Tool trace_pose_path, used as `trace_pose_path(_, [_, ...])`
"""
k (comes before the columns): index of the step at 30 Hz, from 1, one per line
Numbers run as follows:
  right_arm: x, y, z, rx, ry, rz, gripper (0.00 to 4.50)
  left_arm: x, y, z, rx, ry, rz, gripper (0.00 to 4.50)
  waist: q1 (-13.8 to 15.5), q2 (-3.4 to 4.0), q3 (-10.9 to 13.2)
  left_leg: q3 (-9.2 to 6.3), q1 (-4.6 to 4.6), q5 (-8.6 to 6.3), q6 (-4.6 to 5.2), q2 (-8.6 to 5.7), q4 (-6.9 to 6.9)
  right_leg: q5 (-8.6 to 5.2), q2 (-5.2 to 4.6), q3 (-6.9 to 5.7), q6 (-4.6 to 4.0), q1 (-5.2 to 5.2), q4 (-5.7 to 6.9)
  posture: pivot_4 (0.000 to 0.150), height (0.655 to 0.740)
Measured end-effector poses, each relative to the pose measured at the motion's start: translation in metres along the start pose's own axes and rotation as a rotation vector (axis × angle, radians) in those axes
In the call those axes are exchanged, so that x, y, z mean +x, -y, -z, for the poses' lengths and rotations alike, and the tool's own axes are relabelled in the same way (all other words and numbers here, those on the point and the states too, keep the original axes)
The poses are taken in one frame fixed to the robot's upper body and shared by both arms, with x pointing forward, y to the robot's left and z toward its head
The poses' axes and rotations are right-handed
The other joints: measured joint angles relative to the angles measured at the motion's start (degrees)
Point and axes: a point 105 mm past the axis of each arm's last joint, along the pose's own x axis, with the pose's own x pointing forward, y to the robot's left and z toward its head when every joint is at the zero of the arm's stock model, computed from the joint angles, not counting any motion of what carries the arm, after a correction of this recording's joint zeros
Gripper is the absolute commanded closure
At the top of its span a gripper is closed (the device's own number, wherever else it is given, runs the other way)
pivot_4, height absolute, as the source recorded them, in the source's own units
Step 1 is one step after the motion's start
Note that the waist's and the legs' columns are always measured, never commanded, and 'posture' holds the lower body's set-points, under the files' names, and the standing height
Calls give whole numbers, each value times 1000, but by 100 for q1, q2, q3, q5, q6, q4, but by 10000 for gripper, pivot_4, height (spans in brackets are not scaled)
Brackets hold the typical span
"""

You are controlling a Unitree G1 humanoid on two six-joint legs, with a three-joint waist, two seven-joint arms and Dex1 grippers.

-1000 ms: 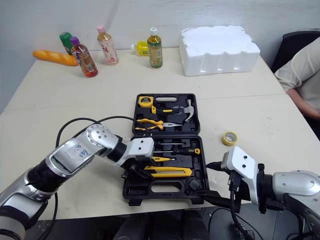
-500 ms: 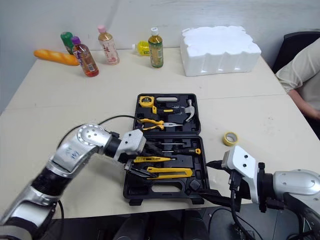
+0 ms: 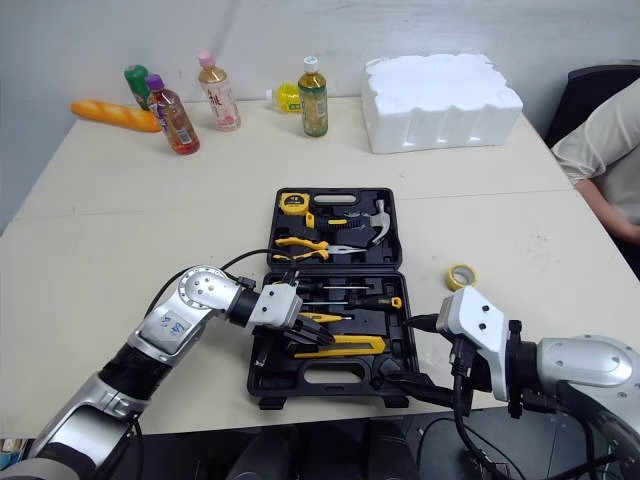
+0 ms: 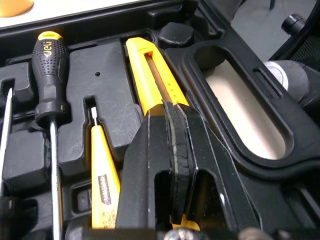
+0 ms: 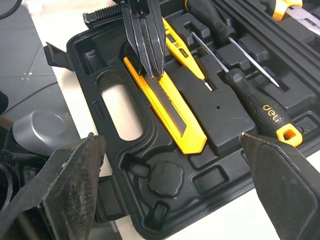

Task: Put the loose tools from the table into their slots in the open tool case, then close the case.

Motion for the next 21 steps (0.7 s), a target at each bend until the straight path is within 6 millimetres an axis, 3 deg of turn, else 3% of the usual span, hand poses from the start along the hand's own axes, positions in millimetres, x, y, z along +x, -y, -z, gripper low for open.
trace_pose_path(6, [2, -1, 2, 1, 0, -9, 0, 1, 1, 8, 97, -115, 18, 44411, -7, 1, -16, -4, 19, 0, 0, 0, -1, 0, 1, -3, 0, 21, -6, 1500, 7400])
trace_pose_path(12, [3, 4, 7, 16, -13, 6, 0, 7, -3, 11, 136, -158, -4, 44411, 1, 30, -35, -36, 127, -43, 53, 12, -21, 2, -3, -26, 5, 169, -81, 1500, 7400])
trace_pose_path(15, [2, 4, 9, 17, -12, 18, 0, 2, -2, 11, 9, -84, -38, 36182, -10, 29, -34, -39, 126, -46, 53, 13, -22, 4, -5, -26, 7, 170, -85, 1500, 7400])
trace_pose_path(18, [-3, 8, 16, 47, -19, 58, 0, -13, 3, -1, -162, 85, -46, 22557, -27, 29, -29, -42, 76, -28, 17, 18, -11, 2, -2, -30, 5, 111, -71, 1500, 7400])
trace_pose_path(19, [-9, 11, 15, 55, -6, 86, 0, -20, 0, -12, -201, 155, -68, 17333, -23, 29, -27, -40, 58, -26, 13, 16, -10, 2, -3, -29, 5, 91, -69, 1500, 7400])
trace_pose_path(21, [-33, 25, 13, 70, 10, 193, 0, -53, -12, -27, -265, 248, -190, 8374, -22, 28, -26, -43, 30, -21, 6, 16, -2, 3, -1, -33, 5, 65, -57, 1500, 7400])
